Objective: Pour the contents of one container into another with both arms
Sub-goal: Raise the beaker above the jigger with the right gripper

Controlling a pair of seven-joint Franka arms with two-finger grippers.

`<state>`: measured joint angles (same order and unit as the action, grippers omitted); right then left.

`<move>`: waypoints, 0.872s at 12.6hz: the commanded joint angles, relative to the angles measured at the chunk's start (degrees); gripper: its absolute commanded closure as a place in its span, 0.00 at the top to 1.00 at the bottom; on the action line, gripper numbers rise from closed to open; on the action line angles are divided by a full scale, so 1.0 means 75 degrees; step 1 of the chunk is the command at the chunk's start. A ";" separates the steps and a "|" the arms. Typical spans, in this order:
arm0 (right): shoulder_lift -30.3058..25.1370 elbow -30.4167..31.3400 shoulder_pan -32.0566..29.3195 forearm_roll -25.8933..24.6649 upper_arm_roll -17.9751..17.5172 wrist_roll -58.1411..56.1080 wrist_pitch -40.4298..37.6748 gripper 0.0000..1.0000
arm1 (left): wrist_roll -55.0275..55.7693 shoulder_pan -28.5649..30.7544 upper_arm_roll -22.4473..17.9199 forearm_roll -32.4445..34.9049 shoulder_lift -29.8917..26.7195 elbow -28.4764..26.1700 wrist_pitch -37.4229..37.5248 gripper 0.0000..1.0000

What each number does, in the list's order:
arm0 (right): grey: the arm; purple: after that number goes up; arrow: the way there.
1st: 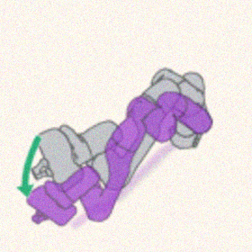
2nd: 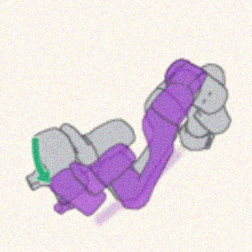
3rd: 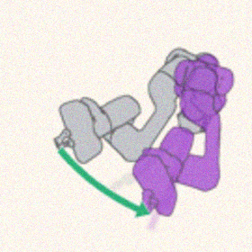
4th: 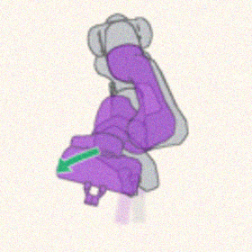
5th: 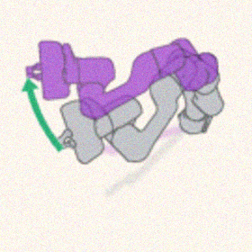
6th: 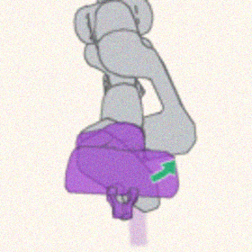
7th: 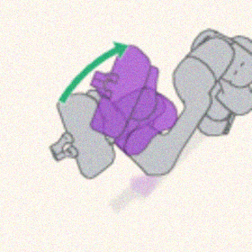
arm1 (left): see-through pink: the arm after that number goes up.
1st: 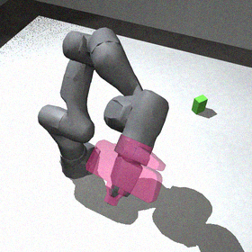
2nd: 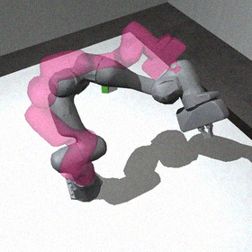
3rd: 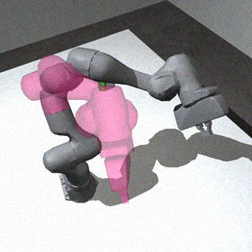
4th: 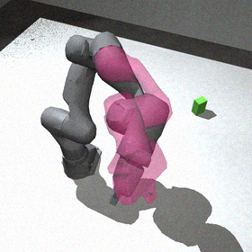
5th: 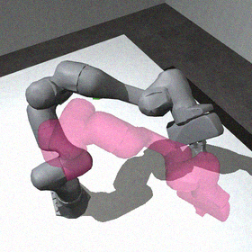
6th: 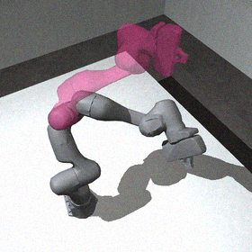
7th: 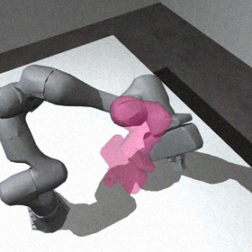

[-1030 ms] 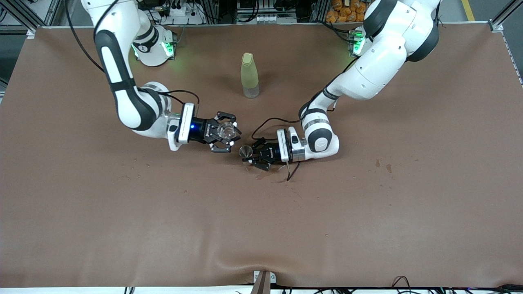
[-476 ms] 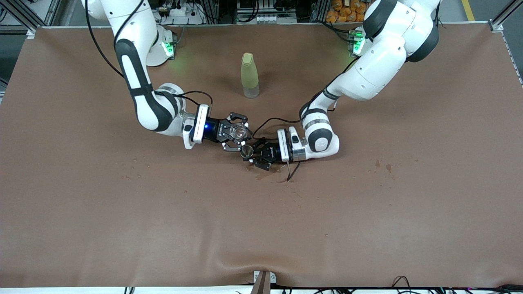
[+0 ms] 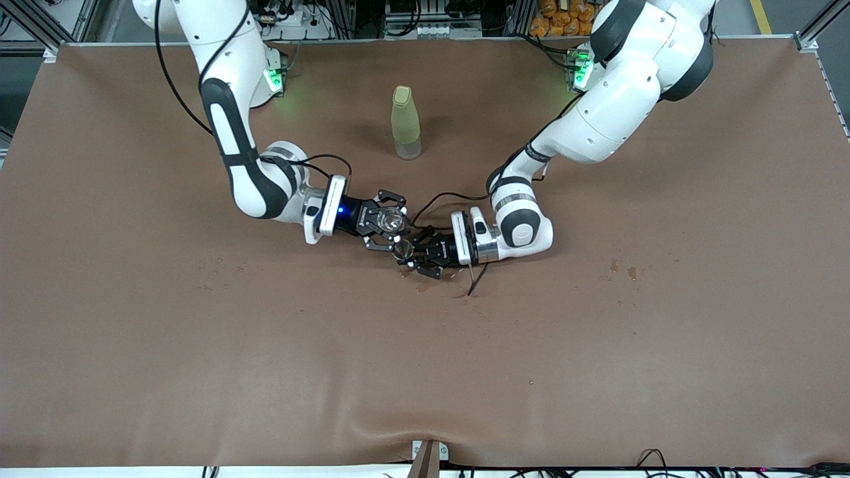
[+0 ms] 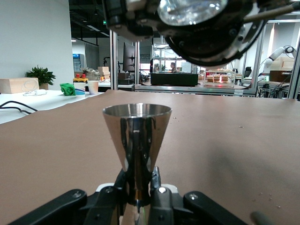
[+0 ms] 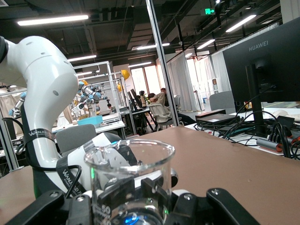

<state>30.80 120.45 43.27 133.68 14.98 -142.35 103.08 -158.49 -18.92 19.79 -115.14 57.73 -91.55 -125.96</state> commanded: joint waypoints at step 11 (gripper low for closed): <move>0.0452 -0.0299 0.0113 0.0633 -0.0240 -0.0053 0.0014 0.00 | -0.1251 0.0085 0.0092 -0.0551 -0.0127 -0.0097 -0.0068 0.00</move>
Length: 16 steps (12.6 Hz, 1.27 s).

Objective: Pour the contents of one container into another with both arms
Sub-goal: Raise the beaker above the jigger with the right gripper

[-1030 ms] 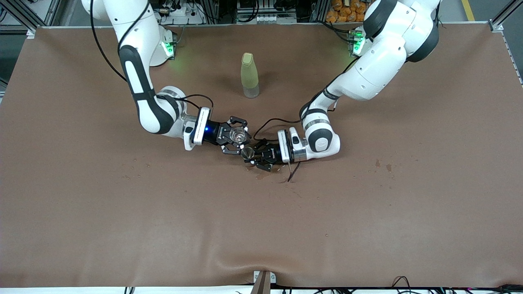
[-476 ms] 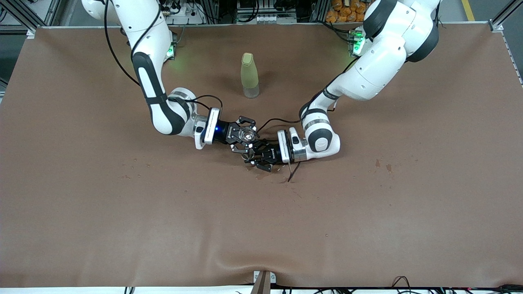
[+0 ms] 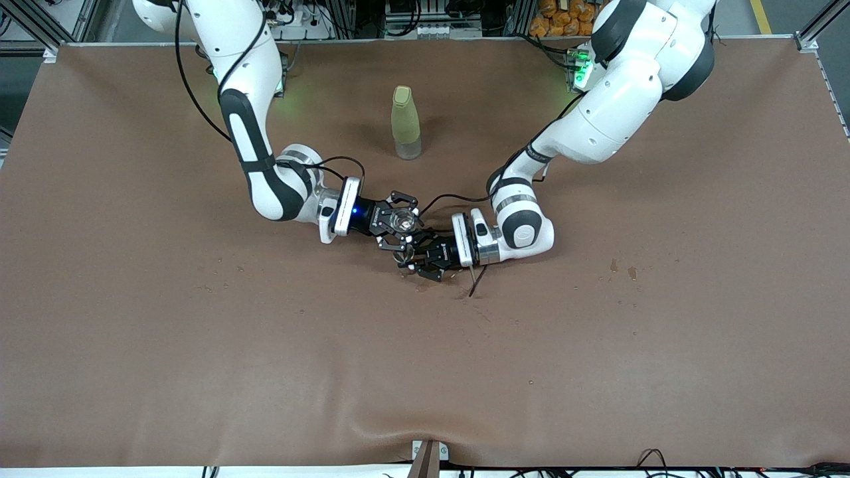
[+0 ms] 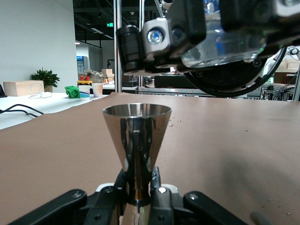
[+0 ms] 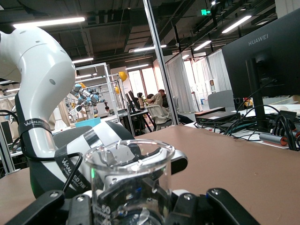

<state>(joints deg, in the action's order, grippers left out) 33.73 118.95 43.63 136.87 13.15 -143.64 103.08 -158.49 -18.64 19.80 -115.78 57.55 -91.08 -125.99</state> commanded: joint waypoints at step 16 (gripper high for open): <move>-0.0689 0.0440 0.0205 0.0090 0.0004 0.3400 0.0354 0.00 | -0.1157 0.0095 0.0103 -0.0454 -0.0279 -0.0454 -0.0065 0.00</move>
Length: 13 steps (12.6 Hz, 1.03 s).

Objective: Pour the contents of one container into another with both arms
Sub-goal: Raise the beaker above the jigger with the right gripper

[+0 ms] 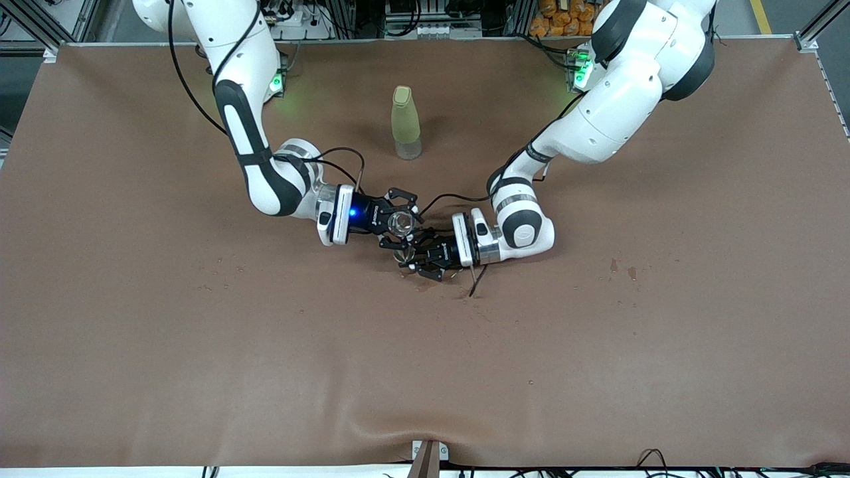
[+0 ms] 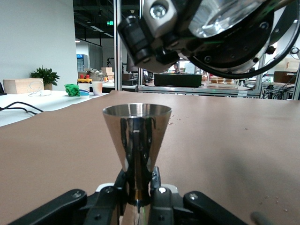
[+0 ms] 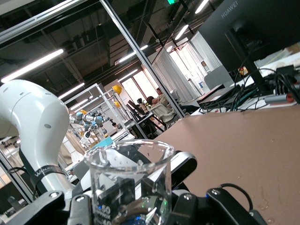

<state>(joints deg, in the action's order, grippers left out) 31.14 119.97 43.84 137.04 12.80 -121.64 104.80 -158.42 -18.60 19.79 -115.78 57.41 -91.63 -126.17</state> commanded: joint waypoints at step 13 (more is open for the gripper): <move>-0.0859 0.0621 0.0354 -0.0166 -0.0042 0.3314 0.0628 0.00 | -0.1178 0.0159 0.0139 -0.0453 -0.0506 -0.0779 -0.0041 0.00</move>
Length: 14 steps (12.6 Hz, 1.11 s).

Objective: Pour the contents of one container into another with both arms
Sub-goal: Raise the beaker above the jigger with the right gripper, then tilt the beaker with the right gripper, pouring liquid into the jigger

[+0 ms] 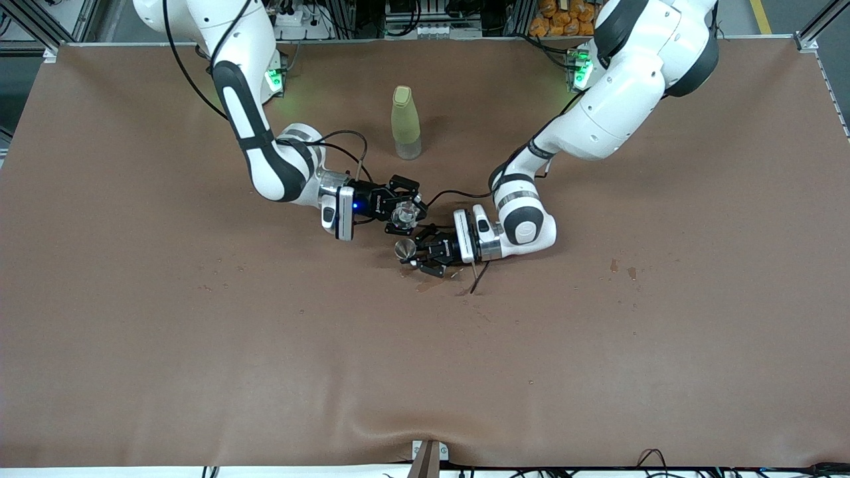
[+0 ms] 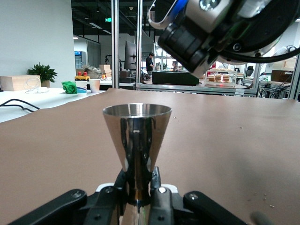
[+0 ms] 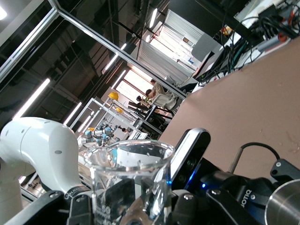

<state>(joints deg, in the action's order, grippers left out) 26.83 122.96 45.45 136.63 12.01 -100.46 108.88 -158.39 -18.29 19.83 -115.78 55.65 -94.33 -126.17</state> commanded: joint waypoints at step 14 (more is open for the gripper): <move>-0.0285 0.0258 0.0186 -0.0335 0.0017 0.2200 0.0062 0.00 | -0.1217 0.0271 0.0180 -0.0453 -0.0482 -0.0747 -0.0041 0.00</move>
<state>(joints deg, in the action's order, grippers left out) 26.83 123.48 46.13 135.61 11.90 -87.26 108.94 -158.39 -17.35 19.99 -115.78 53.72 -97.26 -126.17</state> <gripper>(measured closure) 0.846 0.789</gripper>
